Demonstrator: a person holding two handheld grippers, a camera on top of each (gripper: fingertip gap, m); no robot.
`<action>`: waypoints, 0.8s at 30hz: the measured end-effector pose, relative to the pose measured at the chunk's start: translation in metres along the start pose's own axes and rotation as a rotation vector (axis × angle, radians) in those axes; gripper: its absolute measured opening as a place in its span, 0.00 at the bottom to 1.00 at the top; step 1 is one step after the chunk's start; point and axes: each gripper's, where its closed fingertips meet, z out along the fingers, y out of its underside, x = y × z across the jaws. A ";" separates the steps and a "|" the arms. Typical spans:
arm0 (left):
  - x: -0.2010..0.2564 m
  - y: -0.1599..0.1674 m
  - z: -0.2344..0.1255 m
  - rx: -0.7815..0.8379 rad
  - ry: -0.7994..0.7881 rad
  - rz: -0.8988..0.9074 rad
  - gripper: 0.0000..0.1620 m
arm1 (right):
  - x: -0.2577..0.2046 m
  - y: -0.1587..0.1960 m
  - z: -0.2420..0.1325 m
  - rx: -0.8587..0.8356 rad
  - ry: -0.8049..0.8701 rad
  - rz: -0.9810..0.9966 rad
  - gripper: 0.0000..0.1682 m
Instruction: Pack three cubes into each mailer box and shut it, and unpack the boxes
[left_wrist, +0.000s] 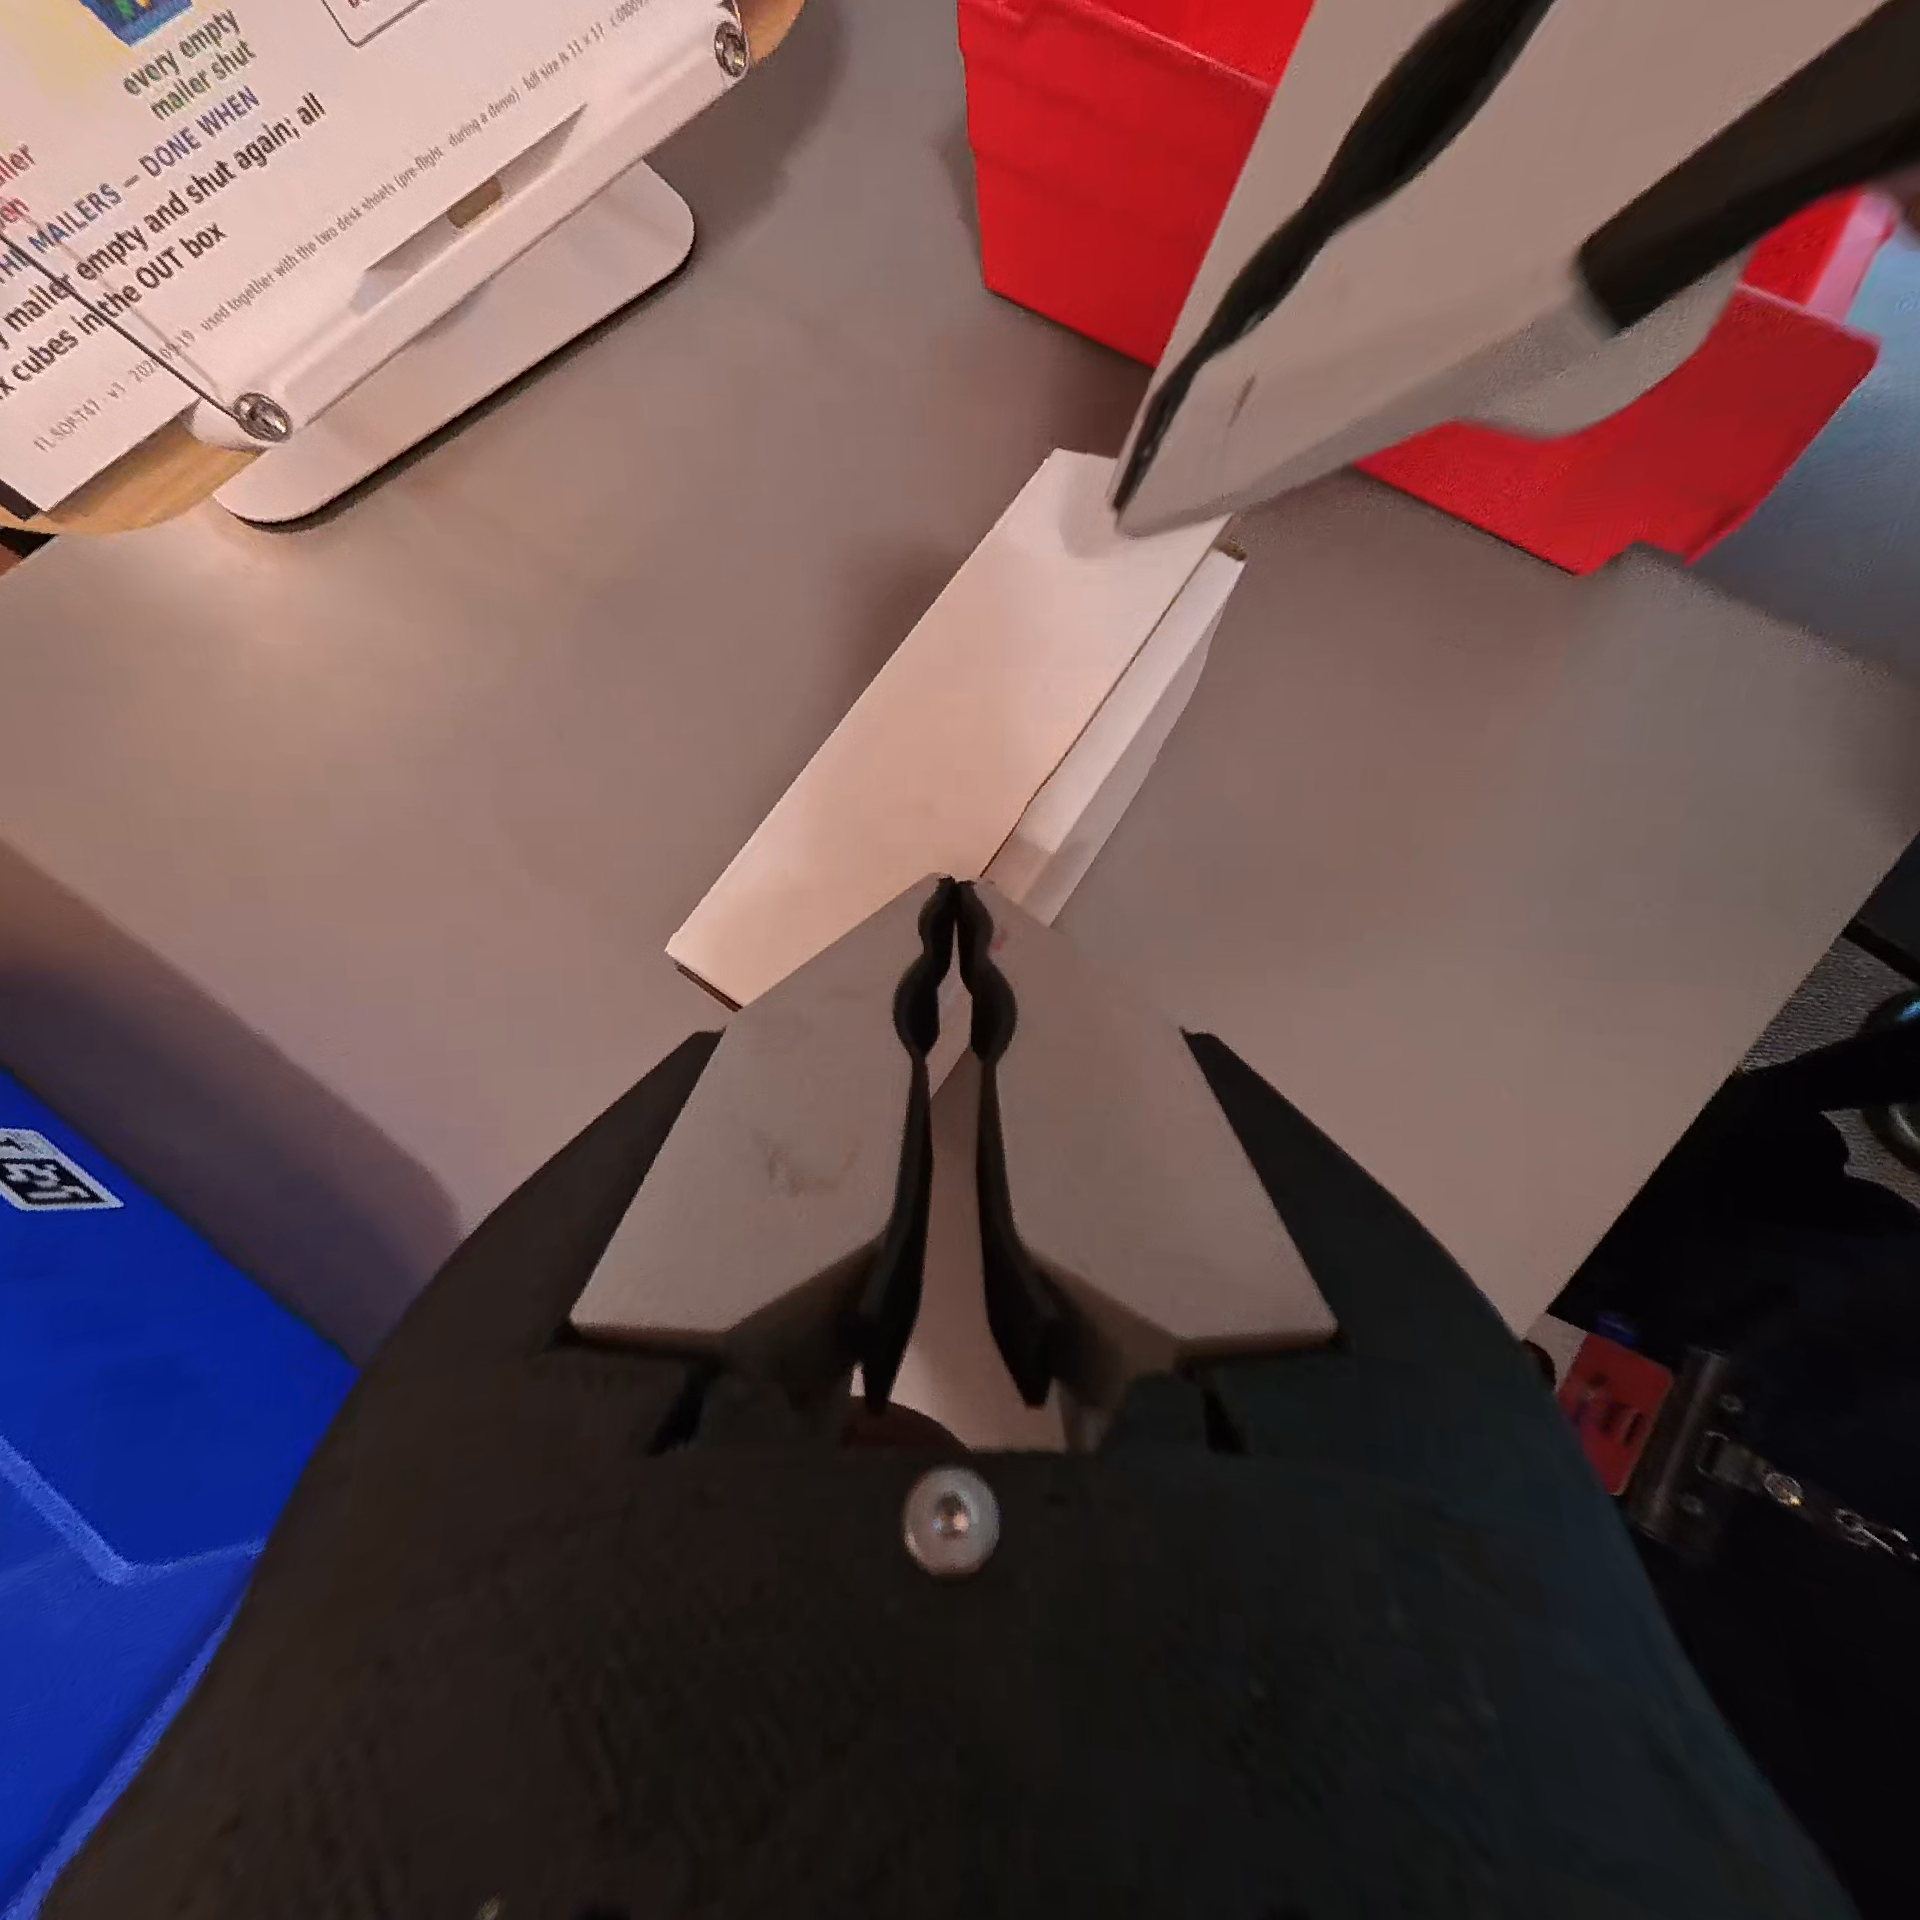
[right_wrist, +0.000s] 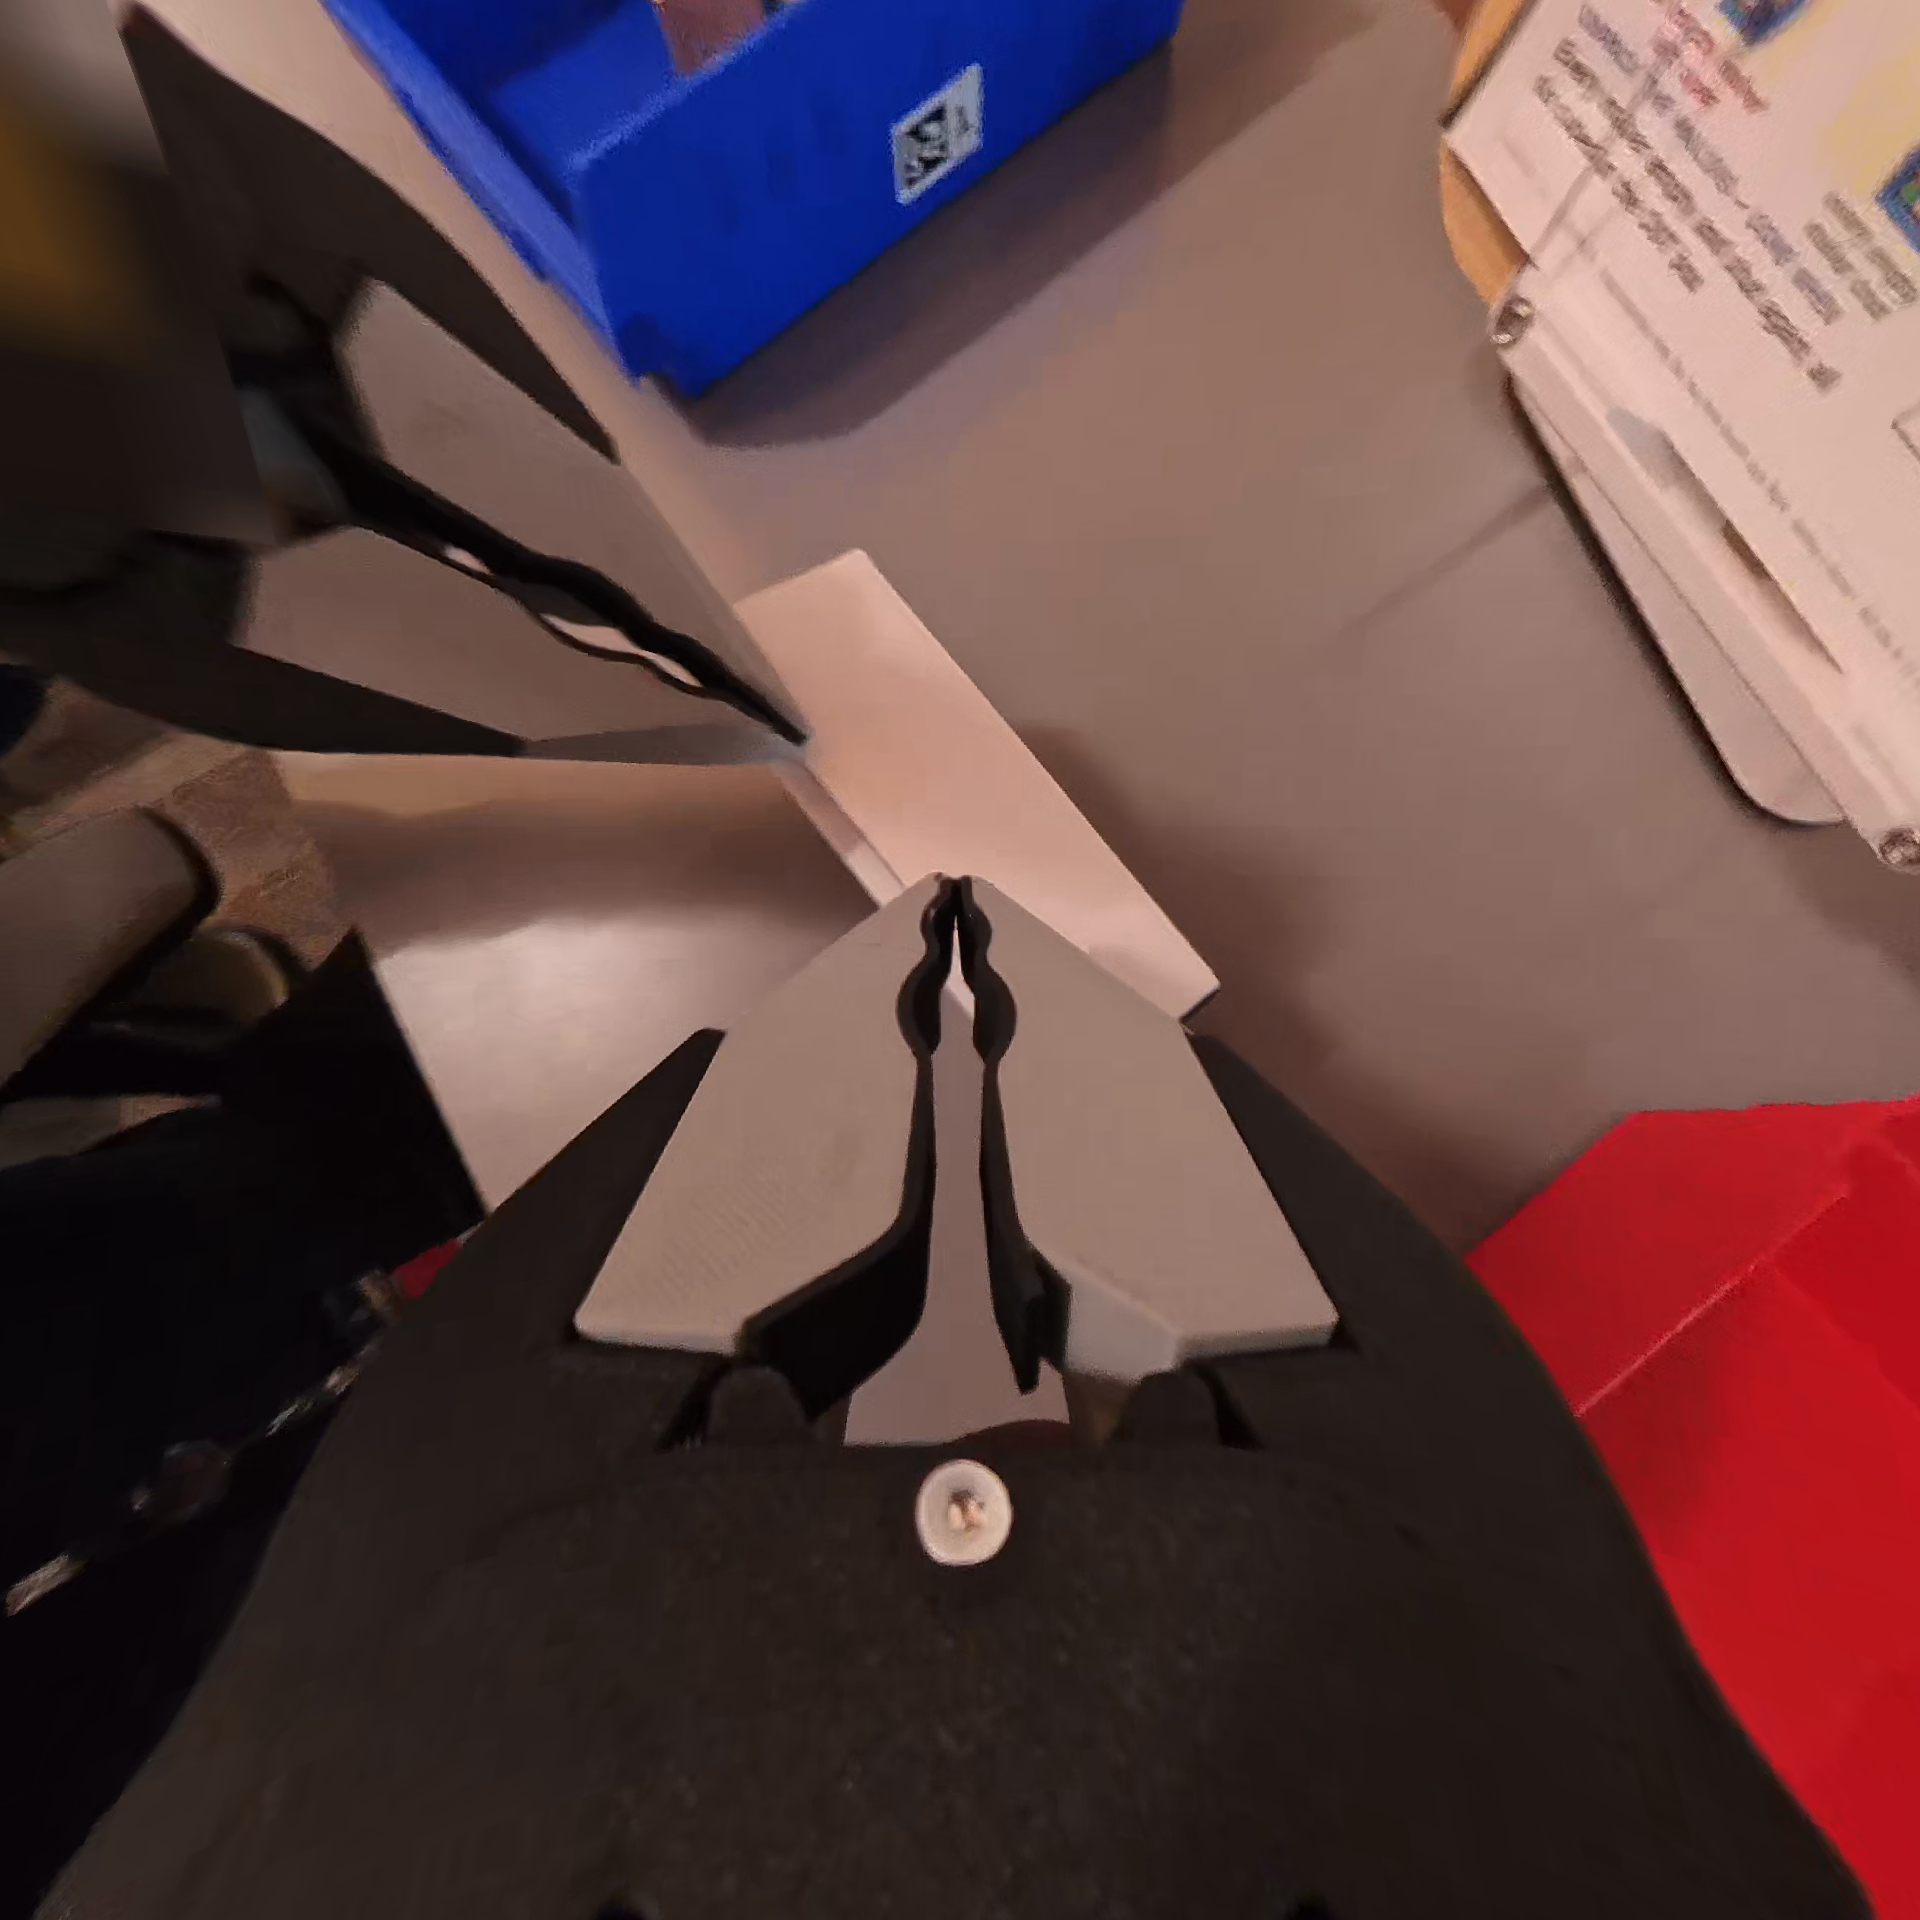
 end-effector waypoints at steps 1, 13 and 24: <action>0.000 0.000 0.000 -0.004 0.002 0.000 0.00 | -0.005 -0.003 -0.004 -0.030 -0.031 -0.013 0.00; -0.008 0.008 0.011 -0.061 0.017 0.002 0.00 | -0.004 0.041 0.040 -0.444 -0.082 -0.083 0.00; -0.009 0.009 0.013 0.032 0.040 -0.048 0.00 | 0.025 0.033 0.006 -0.306 -0.002 -0.039 0.00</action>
